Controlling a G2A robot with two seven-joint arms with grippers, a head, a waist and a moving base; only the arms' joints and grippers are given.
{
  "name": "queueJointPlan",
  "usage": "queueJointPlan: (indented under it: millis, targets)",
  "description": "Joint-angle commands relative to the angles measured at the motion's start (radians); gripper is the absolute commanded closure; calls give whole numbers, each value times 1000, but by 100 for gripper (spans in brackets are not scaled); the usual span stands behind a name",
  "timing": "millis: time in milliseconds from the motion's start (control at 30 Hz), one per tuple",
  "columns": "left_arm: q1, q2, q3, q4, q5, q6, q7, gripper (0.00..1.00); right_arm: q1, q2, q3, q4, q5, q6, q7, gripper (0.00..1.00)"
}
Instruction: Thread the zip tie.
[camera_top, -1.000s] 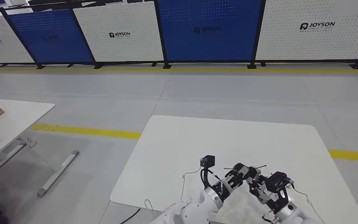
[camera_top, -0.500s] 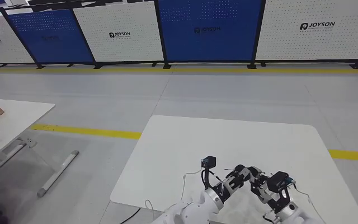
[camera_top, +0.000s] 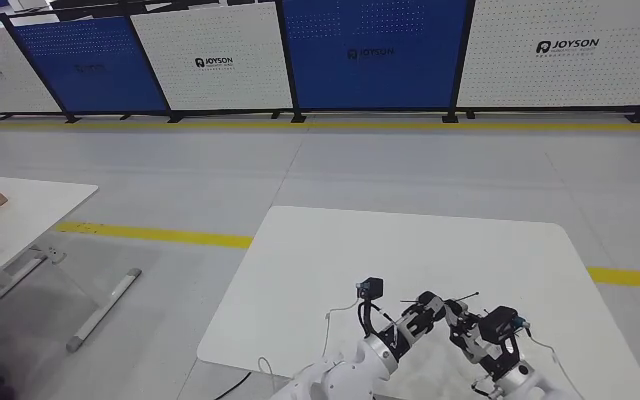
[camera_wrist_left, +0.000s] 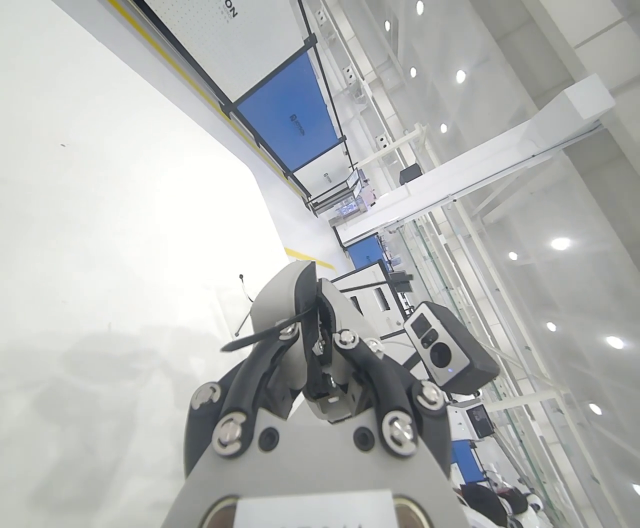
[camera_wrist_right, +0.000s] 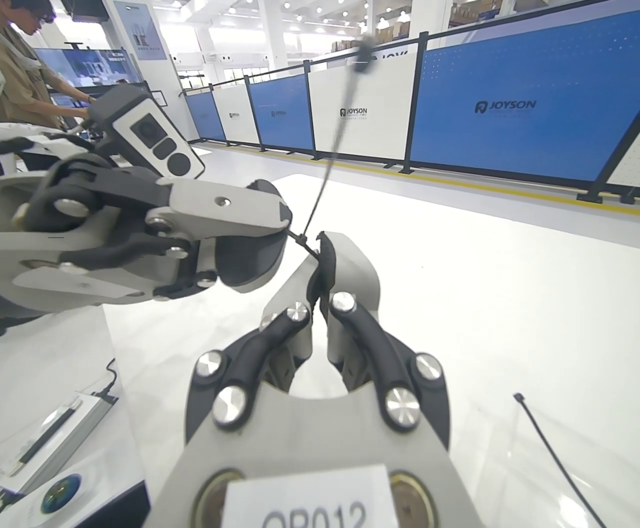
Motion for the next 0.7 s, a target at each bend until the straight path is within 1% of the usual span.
queueJointPlan:
  millis: [0,200,333,400,533,600,667]
  targets:
    - [4,1,-3,-4,2,-4,-3,100,-1,-1,2,0,0,0,1,100]
    - [10,3,-6,-8,7,-9,-15,100,-4,-3,3,-3,-3,0,9,100]
    - [6,4,0,-4,7,-14,-45,100,0,-4,-4,-7,-14,0,22,100]
    - [4,3,2,-2,-2,-30,-53,100,2,-4,-9,-9,-23,0,30,100]
    - [4,3,-1,-6,-4,-51,-47,100,5,-5,-13,-11,-29,0,34,100]
    - [7,4,-6,-10,-8,-67,-42,100,5,-5,-14,-13,-33,0,37,100]
    - [9,5,-9,-14,-8,-75,-41,100,4,-4,-14,-14,-36,0,38,100]
